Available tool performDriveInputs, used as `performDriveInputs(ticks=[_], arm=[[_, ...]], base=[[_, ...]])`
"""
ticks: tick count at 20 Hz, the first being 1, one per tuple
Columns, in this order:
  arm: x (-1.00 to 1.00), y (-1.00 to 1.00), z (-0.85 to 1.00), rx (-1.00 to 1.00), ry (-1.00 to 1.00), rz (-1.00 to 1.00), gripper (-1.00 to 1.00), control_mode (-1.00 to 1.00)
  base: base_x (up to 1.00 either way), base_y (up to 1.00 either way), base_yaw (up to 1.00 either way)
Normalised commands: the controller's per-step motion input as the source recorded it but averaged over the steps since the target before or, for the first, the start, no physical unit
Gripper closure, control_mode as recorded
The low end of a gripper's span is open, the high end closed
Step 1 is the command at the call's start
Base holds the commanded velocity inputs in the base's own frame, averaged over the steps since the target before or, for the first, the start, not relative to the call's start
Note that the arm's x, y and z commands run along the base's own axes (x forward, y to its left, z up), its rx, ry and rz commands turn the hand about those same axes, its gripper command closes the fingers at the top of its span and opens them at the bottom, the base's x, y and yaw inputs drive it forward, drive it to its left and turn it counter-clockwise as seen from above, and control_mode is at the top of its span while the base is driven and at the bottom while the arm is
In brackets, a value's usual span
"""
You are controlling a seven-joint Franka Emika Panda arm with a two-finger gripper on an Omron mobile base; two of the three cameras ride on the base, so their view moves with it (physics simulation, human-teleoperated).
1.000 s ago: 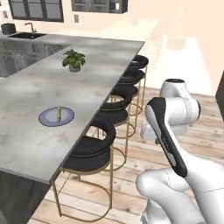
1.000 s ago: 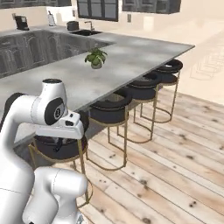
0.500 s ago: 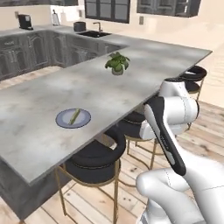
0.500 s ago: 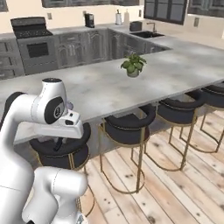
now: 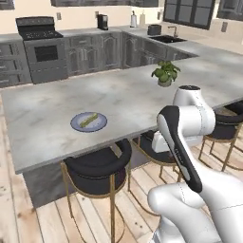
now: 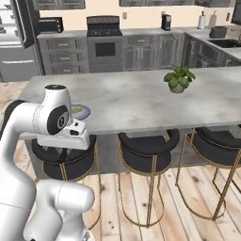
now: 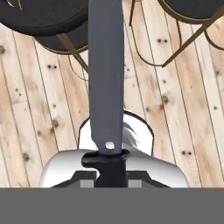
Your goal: Retrieve the butter from the fridge and place it on a plate on the dining table. Then retrieve the butter knife by the fridge and place it near the plate.
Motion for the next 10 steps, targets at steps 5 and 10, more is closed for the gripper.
performDriveInputs(ticks=[5,10], arm=[[0.0,0.0,0.0,0.0,0.0,0.0,1.0,1.0],[0.0,0.0,0.0,0.0,0.0,0.0,1.0,1.0]], base=[[0.35,-0.77,0.36],[0.48,-0.1,0.02]])
